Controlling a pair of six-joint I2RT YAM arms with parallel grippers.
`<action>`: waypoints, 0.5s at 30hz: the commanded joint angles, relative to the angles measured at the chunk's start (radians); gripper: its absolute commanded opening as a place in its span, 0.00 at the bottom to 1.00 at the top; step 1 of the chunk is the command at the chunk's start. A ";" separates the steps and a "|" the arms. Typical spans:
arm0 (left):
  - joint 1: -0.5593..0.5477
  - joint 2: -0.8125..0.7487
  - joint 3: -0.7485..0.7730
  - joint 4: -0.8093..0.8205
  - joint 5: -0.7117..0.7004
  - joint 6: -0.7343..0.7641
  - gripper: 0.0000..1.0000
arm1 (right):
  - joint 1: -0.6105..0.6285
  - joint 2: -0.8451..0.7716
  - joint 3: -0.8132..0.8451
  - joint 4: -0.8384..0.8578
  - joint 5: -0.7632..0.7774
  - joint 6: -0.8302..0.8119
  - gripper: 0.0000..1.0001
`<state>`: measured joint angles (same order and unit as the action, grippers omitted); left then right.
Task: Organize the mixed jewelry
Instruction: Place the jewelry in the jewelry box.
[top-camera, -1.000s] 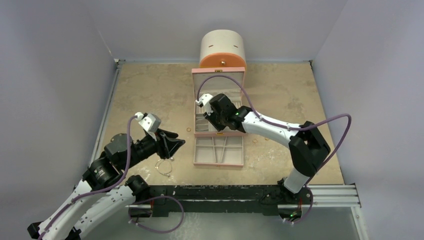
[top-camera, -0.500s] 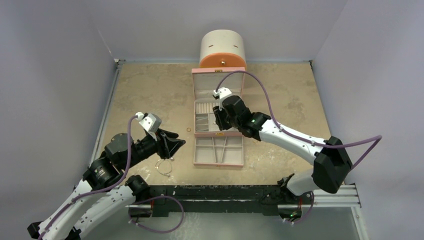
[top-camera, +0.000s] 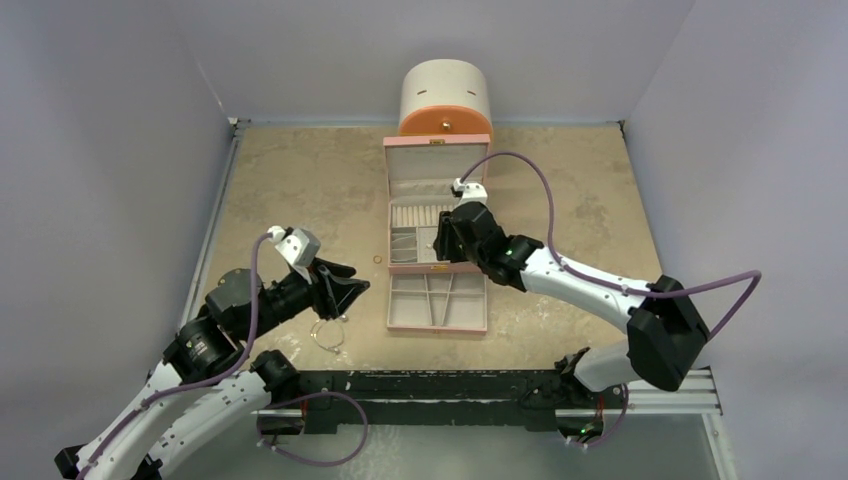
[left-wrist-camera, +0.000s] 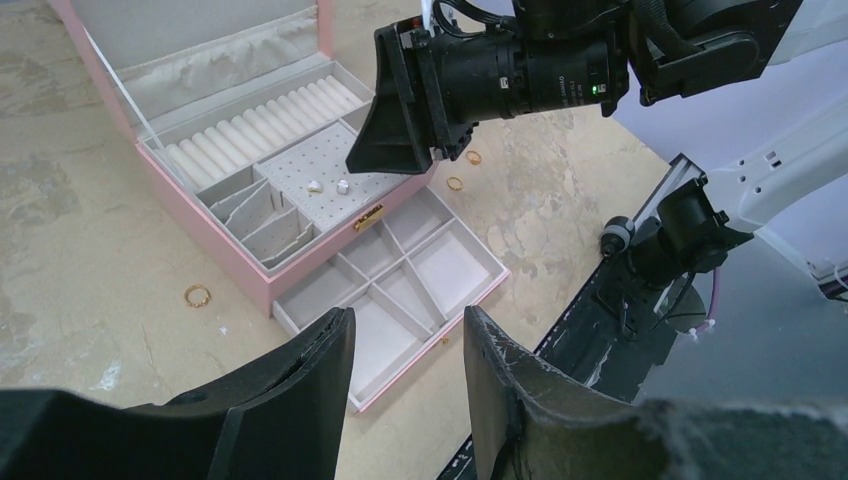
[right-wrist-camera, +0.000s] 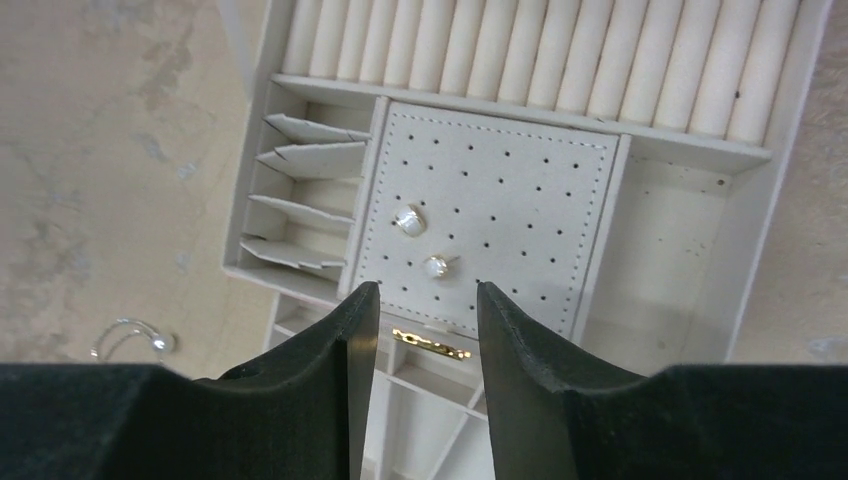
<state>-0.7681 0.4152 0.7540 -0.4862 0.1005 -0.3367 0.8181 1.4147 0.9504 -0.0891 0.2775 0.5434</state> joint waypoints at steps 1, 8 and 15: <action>0.000 -0.011 -0.006 0.053 0.017 0.021 0.44 | 0.020 0.020 0.015 0.060 0.075 0.173 0.42; 0.001 -0.032 -0.010 0.054 0.018 0.022 0.44 | 0.087 0.138 0.114 -0.064 0.218 0.379 0.41; 0.001 -0.055 -0.011 0.057 0.024 0.022 0.44 | 0.149 0.208 0.207 -0.303 0.433 0.626 0.39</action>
<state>-0.7681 0.3798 0.7414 -0.4801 0.1059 -0.3290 0.9432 1.6173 1.0885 -0.2317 0.5346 0.9760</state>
